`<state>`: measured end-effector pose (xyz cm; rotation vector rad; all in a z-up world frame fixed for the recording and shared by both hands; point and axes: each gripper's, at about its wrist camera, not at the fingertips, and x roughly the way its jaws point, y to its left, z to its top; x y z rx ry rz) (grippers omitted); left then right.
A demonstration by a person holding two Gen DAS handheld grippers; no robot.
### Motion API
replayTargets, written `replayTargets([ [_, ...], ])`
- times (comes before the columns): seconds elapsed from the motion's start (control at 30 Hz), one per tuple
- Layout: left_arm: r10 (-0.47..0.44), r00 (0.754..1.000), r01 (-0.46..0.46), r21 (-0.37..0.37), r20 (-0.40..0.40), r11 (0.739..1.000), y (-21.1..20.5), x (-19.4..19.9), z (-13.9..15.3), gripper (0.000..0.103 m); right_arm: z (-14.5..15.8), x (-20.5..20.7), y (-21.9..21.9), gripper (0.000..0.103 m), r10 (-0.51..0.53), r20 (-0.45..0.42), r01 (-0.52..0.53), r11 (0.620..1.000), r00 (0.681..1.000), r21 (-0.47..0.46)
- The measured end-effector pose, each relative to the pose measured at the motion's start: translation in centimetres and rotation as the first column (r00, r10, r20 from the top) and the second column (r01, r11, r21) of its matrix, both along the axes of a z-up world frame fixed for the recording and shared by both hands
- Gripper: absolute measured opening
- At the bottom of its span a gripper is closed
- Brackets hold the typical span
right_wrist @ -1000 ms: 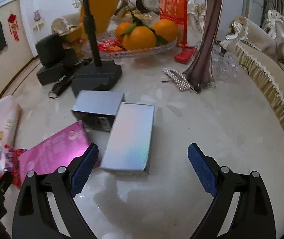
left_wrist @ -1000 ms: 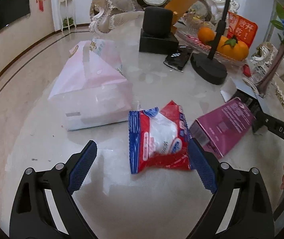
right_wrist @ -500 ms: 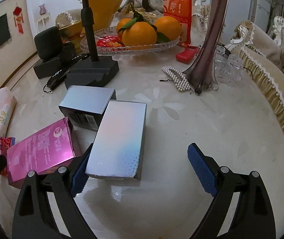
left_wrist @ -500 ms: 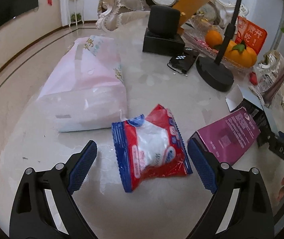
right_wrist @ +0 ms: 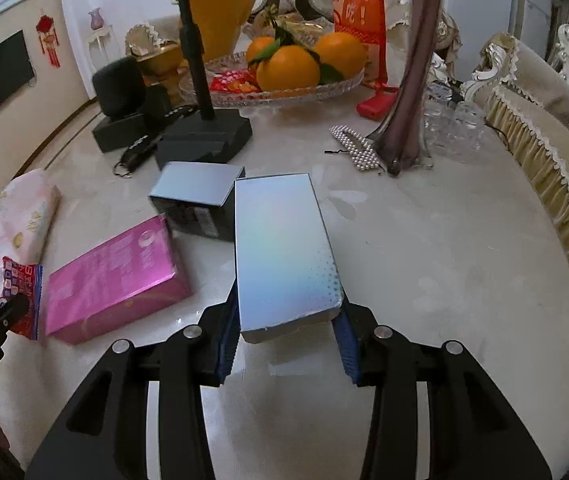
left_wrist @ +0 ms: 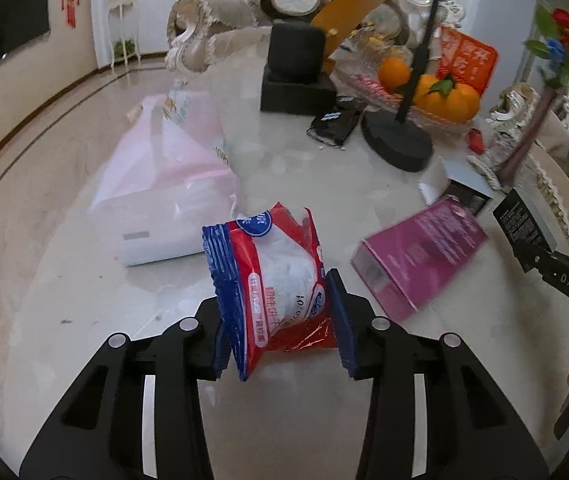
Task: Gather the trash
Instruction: 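Grasp the red-blue wipes pack with left tool while right tool grasps silver box, then drop the wipes pack and silver box into the wastebasket from both tools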
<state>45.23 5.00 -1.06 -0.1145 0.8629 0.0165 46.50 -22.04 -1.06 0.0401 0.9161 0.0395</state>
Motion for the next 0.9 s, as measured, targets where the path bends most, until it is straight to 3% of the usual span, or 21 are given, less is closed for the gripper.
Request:
replayTargets([
  [0.2,-0.071,0.997,0.07,0.027,0.041,0.997,-1.5,-5.9,2.3,0.042,1.6,-7.4,0.5,0.04,0.063,0.023,-0.064,0.997,0.998,0.031],
  [0.5,-0.231,0.966,0.228,0.038,0.116,0.973,-4.8,-22.2,4.1,0.042,2.0,-24.2,0.3,0.04,0.182,0.048,-0.187,0.971,0.982,0.147],
  [0.73,-0.329,0.939,0.326,0.042,0.098,0.944,-5.3,-35.0,2.2,0.042,0.4,-36.7,0.6,0.04,0.25,0.034,-0.251,0.946,0.968,0.205],
  [0.9,-0.353,0.934,0.348,0.076,0.061,0.934,-5.8,-41.7,0.1,0.042,-1.4,-43.0,2.0,0.04,0.295,-0.008,-0.29,0.943,0.955,0.164],
])
